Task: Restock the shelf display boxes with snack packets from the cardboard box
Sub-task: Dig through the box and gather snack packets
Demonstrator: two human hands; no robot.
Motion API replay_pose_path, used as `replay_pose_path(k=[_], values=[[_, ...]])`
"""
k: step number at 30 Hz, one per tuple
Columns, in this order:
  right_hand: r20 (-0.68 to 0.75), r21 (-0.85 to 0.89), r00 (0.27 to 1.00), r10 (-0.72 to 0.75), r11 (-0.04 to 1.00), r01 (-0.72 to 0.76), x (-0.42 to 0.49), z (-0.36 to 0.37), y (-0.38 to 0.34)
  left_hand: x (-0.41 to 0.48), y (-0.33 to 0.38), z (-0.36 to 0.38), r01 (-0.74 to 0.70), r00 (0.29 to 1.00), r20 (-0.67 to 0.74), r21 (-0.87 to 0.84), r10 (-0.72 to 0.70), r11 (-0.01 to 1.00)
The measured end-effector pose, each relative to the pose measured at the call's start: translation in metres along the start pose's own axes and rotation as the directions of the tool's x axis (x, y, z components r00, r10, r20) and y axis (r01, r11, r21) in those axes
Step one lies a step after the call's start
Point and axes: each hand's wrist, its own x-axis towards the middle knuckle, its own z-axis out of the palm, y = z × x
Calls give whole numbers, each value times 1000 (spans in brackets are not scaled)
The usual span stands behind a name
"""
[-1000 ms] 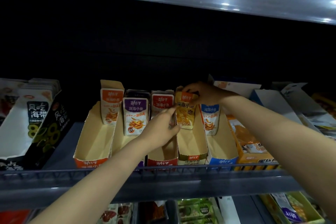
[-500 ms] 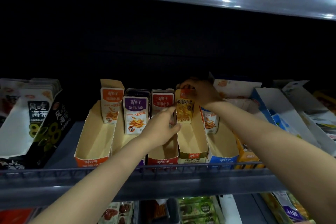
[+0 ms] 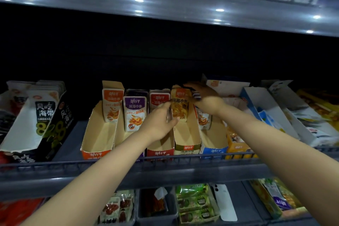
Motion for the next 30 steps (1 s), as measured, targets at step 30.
replay_pose_path(k=[30], values=[[429, 25, 887, 170, 980, -199, -326, 163, -58, -302, -100, 80, -51, 959, 271, 436, -77, 898]])
